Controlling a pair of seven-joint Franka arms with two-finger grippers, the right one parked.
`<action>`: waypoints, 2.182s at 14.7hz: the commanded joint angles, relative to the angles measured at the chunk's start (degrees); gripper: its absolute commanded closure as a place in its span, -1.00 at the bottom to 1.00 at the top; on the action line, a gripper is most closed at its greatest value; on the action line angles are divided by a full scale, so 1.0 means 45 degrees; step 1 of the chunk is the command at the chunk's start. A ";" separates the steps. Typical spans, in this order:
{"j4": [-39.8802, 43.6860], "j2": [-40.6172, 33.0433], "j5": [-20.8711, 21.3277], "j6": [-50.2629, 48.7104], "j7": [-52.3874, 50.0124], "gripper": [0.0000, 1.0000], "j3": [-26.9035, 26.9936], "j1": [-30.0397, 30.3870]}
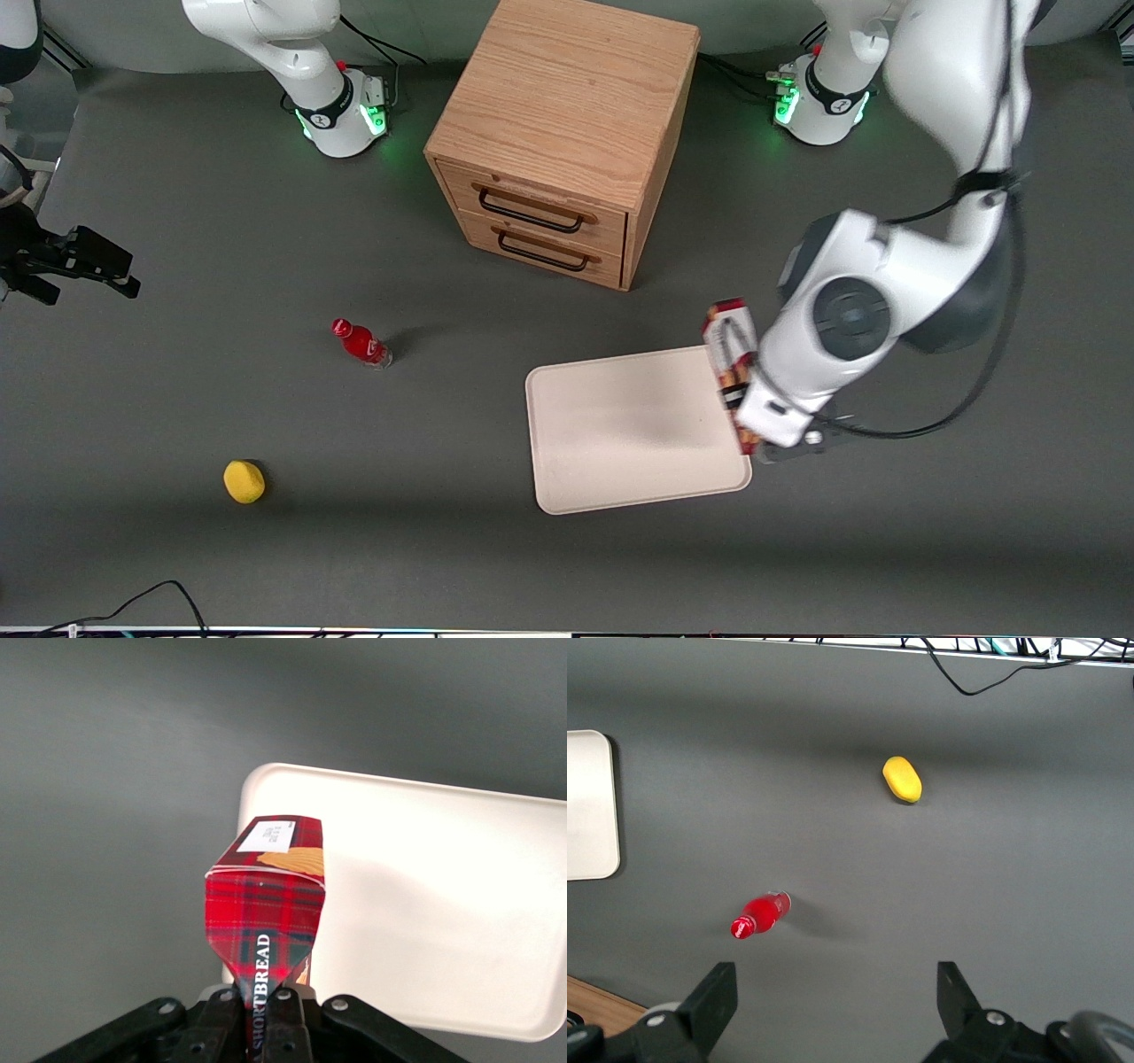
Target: Place red cookie box on tray
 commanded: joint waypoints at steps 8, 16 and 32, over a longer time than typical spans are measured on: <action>0.0991 0.2760 0.0776 0.1729 -0.0335 1.00 0.0212 -0.0404; 0.1010 0.2820 0.1049 0.1907 0.0446 -1.00 0.0232 -0.0287; -0.4669 -0.7389 -0.0982 -0.3620 1.1715 -1.00 0.0368 0.5201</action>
